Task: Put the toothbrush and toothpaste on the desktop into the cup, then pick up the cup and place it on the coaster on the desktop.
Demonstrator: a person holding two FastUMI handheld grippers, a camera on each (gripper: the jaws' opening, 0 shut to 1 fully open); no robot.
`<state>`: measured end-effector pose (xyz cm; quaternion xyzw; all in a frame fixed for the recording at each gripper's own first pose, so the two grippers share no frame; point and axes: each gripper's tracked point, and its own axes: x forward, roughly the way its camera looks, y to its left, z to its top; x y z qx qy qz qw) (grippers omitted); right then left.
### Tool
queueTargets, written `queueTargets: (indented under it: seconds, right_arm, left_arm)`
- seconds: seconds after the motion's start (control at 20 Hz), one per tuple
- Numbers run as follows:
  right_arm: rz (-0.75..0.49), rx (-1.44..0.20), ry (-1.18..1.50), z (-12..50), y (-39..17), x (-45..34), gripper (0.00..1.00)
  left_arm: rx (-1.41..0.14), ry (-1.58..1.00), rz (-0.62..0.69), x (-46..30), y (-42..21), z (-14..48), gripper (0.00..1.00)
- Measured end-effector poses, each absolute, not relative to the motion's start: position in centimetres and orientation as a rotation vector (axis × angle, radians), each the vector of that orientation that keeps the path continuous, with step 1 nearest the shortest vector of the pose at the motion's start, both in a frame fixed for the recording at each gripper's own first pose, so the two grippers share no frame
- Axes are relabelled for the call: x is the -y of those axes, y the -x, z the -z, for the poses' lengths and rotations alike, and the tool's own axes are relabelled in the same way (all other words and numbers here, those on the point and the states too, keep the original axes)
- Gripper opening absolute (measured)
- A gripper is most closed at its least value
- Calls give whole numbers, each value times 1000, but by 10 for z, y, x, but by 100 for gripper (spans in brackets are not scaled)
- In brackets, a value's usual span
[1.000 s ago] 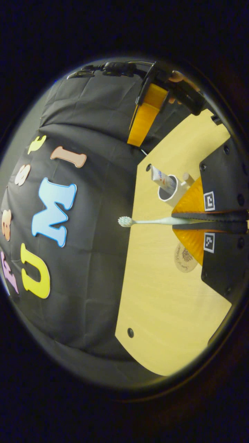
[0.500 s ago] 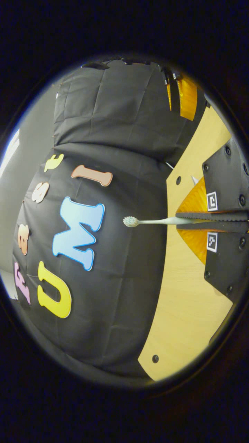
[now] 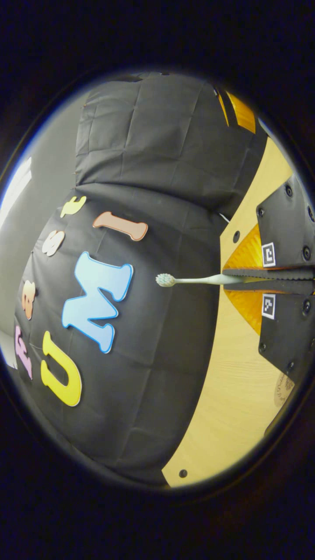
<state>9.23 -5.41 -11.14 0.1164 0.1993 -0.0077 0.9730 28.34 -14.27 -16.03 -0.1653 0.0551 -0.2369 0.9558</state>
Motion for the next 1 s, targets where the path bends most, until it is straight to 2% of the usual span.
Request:
queueTargets:
  seconds: [0.35, 0.55, 0.6, 0.65, 0.7, 0.75, 0.8, 0.85, 1.0]
  right_arm:
    - [-21, -418, -217, 115, -97, 41, 93]
    - [-54, -412, -228, 111, -102, 30, 93]
    - [-63, -412, -230, 111, -103, 28, 93]
    - [-69, -411, -230, 111, -104, 26, 93]
    - [-74, -413, -229, 112, -105, 24, 93]
    - [-80, -418, -230, 112, -105, 22, 93]
    - [-88, -423, -232, 113, -106, 20, 93]
    - [-94, -428, -233, 114, -108, 17, 93]
    - [-109, -458, -226, 122, -112, 9, 93]
  left_arm:
    - [-142, 299, 491, 149, -278, 171, 10]
    - [-172, 259, 492, 150, -272, 179, 16]
    - [-174, 262, 489, 149, -269, 178, 22]
    - [-178, 261, 491, 148, -265, 178, 13]
    - [-183, 252, 485, 147, -263, 179, 29]
    - [-187, 242, 481, 146, -262, 178, 23]
    - [-192, 241, 490, 146, -259, 178, 27]
    - [-196, 235, 486, 143, -255, 176, 38]
    - [-206, 216, 481, 130, -244, 167, 52]
